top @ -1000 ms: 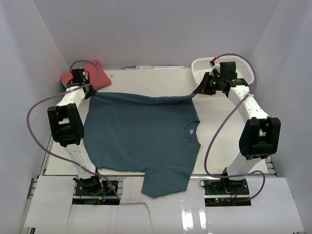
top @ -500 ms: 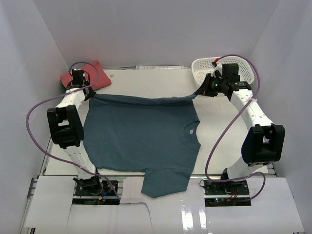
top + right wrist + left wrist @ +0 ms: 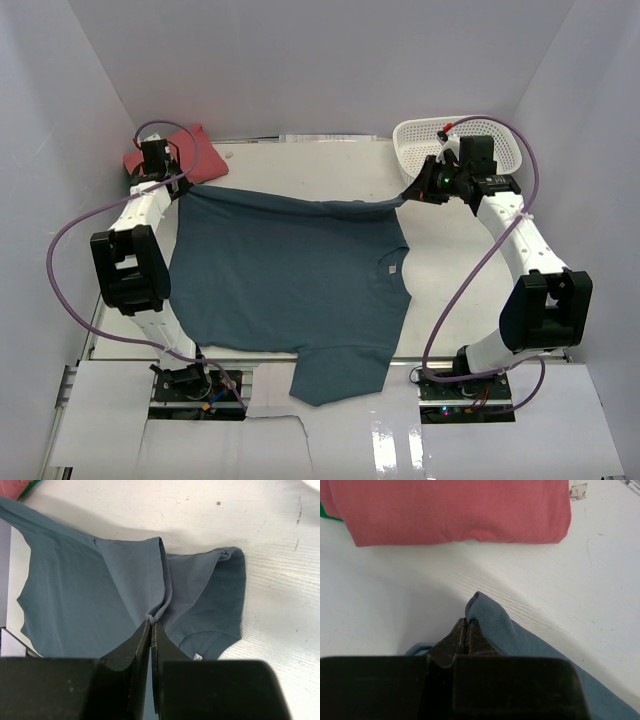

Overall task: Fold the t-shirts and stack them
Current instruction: Fold the flattened tshirt in 1/3 of the way

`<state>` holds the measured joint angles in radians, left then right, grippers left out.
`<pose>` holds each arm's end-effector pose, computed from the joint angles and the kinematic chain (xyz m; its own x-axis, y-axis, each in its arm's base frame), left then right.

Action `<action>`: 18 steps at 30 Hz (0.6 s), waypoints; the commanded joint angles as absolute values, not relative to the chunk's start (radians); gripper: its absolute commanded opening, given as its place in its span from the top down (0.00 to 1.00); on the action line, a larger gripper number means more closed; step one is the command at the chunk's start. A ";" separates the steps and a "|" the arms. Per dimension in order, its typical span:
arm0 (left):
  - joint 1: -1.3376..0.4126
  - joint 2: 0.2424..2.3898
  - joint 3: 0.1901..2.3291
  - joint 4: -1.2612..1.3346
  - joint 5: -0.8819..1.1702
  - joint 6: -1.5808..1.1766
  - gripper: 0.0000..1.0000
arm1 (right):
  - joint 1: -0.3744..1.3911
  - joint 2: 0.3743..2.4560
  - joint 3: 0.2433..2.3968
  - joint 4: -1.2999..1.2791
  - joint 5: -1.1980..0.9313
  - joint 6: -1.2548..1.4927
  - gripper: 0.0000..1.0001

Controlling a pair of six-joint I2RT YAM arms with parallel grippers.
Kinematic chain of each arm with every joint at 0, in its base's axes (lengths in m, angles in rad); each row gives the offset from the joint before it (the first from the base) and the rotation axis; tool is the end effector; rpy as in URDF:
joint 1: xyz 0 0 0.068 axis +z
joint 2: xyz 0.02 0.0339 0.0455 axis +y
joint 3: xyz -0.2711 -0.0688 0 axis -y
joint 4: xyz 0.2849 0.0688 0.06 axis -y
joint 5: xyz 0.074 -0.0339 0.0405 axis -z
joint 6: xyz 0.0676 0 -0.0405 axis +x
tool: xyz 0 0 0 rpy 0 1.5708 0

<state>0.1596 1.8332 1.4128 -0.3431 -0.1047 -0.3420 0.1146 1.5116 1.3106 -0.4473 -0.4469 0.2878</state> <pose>0.4697 0.0828 0.2162 -0.5651 -0.4288 -0.7048 -0.4481 0.8769 -0.1742 0.3967 0.0751 0.3045 -0.7016 0.1769 -0.6903 -0.2568 0.8409 0.4765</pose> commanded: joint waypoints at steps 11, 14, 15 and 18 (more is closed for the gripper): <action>0.163 1.723 1.350 -0.318 -0.106 -0.347 1.00 | 0.152 1.391 1.260 -0.440 -0.428 0.290 0.92; 0.164 1.726 1.328 -0.318 -0.095 -0.353 1.00 | 0.167 1.368 1.230 -0.436 -0.420 0.295 0.92; 0.163 1.726 1.316 -0.316 -0.098 -0.356 1.00 | 0.175 1.358 1.223 -0.434 -0.419 0.298 0.92; 0.163 1.726 1.302 -0.316 -0.112 -0.360 1.00 | 0.189 1.338 1.200 -0.434 -0.411 0.301 0.92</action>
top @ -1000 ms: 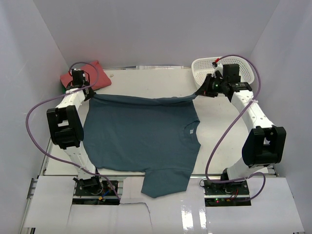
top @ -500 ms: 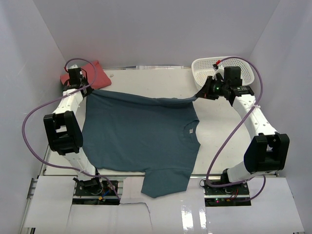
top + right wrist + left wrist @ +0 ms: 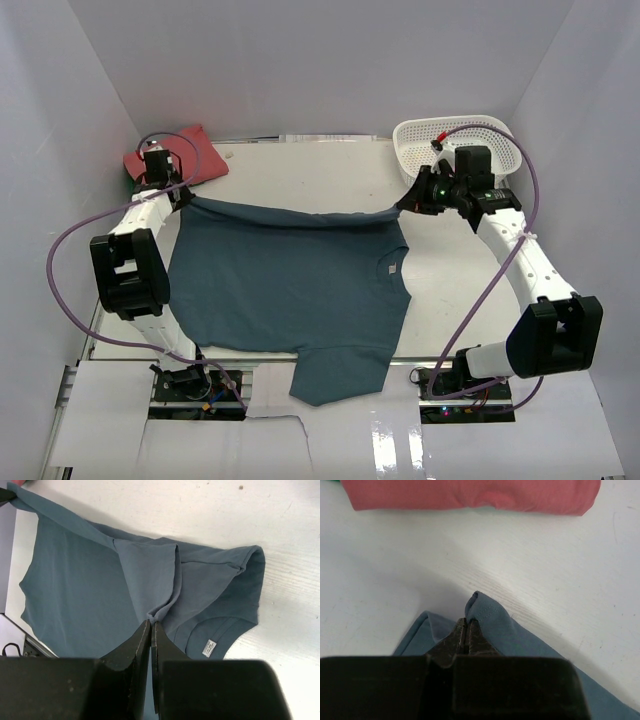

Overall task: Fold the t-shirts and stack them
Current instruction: Fold the flattened tshirt in 1/3 of the way

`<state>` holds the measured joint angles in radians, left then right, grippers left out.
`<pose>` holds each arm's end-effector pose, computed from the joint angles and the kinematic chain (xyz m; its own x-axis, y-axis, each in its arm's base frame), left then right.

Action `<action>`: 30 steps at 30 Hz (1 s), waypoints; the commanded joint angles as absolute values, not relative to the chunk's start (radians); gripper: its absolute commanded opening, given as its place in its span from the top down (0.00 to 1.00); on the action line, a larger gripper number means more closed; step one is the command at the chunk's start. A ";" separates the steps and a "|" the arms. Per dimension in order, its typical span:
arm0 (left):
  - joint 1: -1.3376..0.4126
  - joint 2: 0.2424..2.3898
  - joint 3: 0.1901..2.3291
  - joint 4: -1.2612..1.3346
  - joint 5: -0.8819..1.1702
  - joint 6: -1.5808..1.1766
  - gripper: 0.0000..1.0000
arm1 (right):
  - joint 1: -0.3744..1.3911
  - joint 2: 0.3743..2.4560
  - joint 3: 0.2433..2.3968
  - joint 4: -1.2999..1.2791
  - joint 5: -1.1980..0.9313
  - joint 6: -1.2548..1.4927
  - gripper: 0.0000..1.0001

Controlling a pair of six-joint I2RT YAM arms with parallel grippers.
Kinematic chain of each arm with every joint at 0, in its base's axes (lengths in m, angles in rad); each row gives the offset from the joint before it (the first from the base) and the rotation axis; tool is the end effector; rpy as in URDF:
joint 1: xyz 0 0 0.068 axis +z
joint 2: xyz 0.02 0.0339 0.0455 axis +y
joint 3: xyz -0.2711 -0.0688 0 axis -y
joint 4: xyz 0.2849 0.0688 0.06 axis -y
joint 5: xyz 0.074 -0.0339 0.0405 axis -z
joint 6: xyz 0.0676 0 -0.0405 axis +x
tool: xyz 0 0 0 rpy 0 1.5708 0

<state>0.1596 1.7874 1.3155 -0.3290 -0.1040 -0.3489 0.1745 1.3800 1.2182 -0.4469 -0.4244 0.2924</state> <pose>0.4507 0.0797 0.2008 -0.5877 -0.4390 -0.6796 -0.4579 0.8730 -0.1679 0.3602 0.0918 0.3155 -0.6807 0.1467 -0.7177 -0.3077 0.8318 0.4619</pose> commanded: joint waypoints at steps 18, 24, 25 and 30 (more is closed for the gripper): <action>0.163 1.645 1.249 -0.304 -0.132 -0.377 1.00 | 0.247 1.282 1.157 -0.449 -0.376 0.314 0.92; 0.163 1.625 1.233 -0.307 -0.136 -0.377 1.00 | 0.250 1.264 1.138 -0.451 -0.371 0.316 0.92; 0.164 1.626 1.233 -0.307 -0.137 -0.376 1.00 | 0.250 1.261 1.137 -0.451 -0.371 0.316 0.92; 0.164 1.644 1.233 -0.327 -0.140 -0.385 1.00 | 0.255 1.247 1.134 -0.460 -0.373 0.318 0.92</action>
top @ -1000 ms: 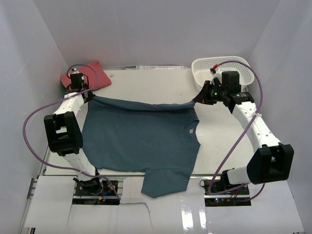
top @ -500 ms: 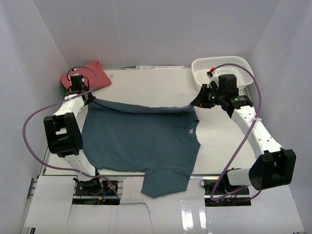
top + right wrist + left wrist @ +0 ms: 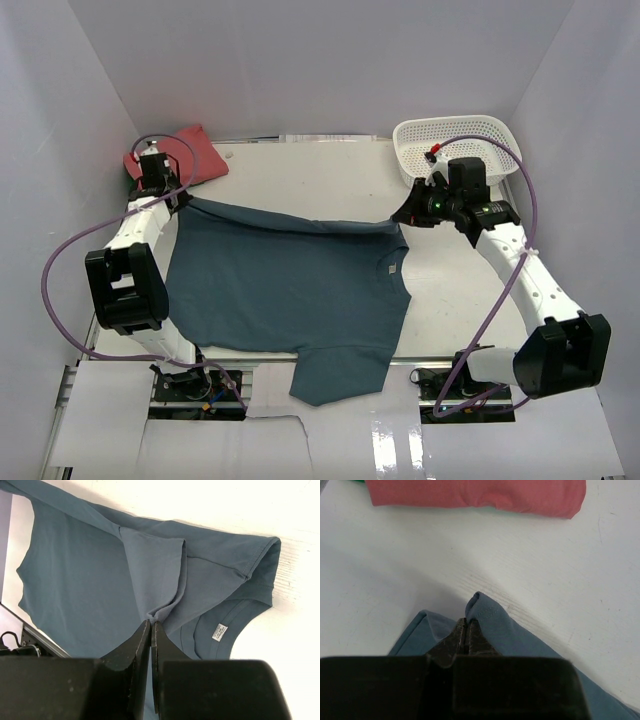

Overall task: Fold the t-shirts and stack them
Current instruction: Fold the flattened tshirt in 1/3 of the way

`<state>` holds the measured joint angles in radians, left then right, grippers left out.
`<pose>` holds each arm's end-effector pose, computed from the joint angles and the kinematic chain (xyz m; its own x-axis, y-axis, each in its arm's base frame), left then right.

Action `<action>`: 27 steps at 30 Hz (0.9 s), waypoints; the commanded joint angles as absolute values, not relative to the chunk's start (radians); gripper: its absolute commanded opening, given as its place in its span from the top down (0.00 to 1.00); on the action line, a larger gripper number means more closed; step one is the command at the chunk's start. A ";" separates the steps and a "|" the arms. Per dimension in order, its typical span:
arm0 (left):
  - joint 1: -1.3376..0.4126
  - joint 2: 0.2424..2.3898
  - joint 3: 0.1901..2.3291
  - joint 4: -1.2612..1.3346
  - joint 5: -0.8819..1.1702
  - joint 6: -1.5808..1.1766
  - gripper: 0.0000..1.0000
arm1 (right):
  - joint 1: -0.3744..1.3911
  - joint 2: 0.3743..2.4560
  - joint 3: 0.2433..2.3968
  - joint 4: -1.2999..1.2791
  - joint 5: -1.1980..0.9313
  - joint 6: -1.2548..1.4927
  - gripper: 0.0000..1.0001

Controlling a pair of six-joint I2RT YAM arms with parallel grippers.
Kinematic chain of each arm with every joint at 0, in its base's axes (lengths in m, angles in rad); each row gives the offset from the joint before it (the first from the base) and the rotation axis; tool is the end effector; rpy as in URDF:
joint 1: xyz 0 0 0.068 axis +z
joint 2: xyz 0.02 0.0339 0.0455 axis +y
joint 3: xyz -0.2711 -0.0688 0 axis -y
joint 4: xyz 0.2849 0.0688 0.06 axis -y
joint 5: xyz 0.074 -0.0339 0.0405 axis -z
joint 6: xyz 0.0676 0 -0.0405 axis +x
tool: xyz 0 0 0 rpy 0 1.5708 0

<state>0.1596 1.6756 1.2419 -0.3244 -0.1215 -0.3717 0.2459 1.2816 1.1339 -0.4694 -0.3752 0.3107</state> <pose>0.4277 0.0772 0.2208 -0.5436 -0.4527 -0.7068 -0.4745 0.8604 -0.1861 0.3286 0.1080 0.3115 -0.6923 0.1195 -0.7117 -0.3201 0.8330 0.4512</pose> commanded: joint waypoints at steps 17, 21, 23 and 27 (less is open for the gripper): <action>0.164 1.594 1.180 -0.331 -0.146 -0.400 1.00 | 0.287 1.184 1.091 -0.477 -0.360 0.330 0.92; 0.163 1.578 1.160 -0.331 -0.144 -0.403 1.00 | 0.298 1.172 1.077 -0.477 -0.354 0.333 0.92; 0.163 1.571 1.154 -0.333 -0.147 -0.408 1.00 | 0.301 1.164 1.068 -0.482 -0.353 0.334 0.92; 0.163 1.555 1.143 -0.330 -0.147 -0.410 1.00 | 0.304 1.154 1.054 -0.485 -0.348 0.334 0.92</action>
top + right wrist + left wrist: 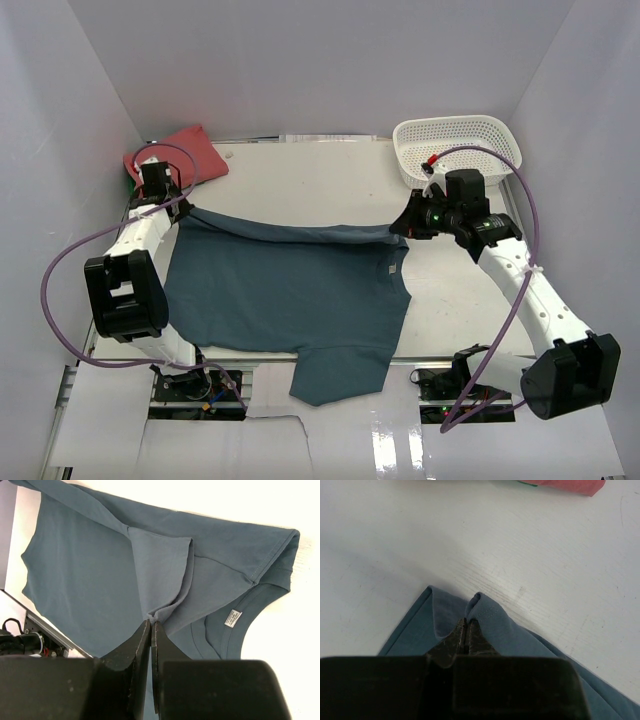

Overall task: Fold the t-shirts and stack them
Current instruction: Fold the flattened tshirt in 1/3 of the way

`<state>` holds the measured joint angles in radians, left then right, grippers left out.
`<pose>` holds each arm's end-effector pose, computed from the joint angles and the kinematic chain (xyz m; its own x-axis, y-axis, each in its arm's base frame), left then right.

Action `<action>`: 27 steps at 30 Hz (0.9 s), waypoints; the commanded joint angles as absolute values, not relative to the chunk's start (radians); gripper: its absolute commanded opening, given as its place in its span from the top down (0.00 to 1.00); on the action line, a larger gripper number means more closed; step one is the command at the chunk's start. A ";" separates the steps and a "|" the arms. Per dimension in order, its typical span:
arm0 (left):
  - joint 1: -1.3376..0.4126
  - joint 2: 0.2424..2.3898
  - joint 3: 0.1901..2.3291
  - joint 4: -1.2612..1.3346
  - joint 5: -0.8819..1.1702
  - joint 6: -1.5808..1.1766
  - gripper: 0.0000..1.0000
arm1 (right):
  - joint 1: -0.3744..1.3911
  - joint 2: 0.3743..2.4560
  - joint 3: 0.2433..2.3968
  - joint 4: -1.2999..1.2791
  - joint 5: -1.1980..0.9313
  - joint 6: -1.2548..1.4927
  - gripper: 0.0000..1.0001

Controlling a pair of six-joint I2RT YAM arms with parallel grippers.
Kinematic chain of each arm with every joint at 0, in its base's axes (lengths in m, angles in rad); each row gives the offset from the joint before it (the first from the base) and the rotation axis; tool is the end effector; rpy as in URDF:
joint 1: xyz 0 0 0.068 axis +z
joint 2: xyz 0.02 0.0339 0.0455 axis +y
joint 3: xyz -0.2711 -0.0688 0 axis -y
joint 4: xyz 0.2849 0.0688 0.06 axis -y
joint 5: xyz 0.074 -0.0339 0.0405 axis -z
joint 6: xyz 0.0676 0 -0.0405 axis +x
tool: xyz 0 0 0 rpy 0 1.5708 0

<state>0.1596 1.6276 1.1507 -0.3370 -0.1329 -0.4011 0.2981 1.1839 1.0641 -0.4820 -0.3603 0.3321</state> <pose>0.4062 0.0745 0.2042 -0.5642 -0.4828 -0.6698 -0.5079 0.8425 -0.1794 0.2997 0.1170 0.3124 -0.6918 0.1066 -0.7142 -0.3460 0.8192 0.4574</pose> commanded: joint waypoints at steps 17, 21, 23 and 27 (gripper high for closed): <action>0.163 1.552 1.091 -0.370 -0.109 -0.419 1.00 | 0.347 1.132 0.950 -0.505 -0.345 0.374 0.92; 0.163 1.566 1.072 -0.383 -0.106 -0.422 1.00 | 0.354 1.140 0.942 -0.537 -0.324 0.379 0.92; 0.164 1.571 1.066 -0.390 -0.107 -0.420 1.00 | 0.357 1.149 0.940 -0.564 -0.321 0.382 0.92; 0.163 1.589 1.049 -0.408 -0.106 -0.420 1.00 | 0.362 1.161 0.925 -0.612 -0.313 0.390 0.92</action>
